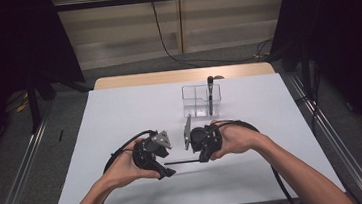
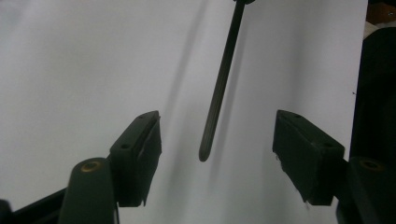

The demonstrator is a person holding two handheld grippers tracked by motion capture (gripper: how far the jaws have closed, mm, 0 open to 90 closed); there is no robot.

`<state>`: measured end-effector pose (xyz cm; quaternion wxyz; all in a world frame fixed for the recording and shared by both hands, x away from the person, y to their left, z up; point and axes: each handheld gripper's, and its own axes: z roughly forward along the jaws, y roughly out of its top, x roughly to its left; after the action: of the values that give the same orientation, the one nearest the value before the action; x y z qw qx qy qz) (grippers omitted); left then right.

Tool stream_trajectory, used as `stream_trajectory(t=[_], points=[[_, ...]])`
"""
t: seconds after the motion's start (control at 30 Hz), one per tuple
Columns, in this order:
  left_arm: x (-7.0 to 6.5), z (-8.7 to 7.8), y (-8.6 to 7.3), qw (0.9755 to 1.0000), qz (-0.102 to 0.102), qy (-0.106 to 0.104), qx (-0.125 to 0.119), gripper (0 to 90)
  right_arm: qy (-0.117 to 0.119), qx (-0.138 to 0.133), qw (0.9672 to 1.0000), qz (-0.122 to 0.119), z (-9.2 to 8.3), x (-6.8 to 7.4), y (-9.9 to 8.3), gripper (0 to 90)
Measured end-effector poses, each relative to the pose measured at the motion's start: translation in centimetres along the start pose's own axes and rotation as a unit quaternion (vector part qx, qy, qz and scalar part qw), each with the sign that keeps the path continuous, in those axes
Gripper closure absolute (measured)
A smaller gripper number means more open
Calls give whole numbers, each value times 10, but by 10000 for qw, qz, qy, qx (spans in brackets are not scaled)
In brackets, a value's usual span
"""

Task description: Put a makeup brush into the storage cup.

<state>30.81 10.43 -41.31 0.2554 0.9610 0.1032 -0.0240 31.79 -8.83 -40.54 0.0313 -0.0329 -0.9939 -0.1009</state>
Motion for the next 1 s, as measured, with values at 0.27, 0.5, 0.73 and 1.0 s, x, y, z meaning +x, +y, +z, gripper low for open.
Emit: stream_trajectory(t=[0.27,0.5,0.73,1.0], points=[[0,6,1,9999,91,-65,64,490,-57,-45,10000,-46,0,0,2,861],[1,11,3,9999,51,-151,14,607,-76,-61,9999,-46,0,2,3,861],[3,11,3,9998,1,-175,-10,729,-67,-76,9999,-86,2,3,3,861],[6,12,2,9998,-33,-216,-32,806,-92,-122,9998,-136,2,3,3,861]])
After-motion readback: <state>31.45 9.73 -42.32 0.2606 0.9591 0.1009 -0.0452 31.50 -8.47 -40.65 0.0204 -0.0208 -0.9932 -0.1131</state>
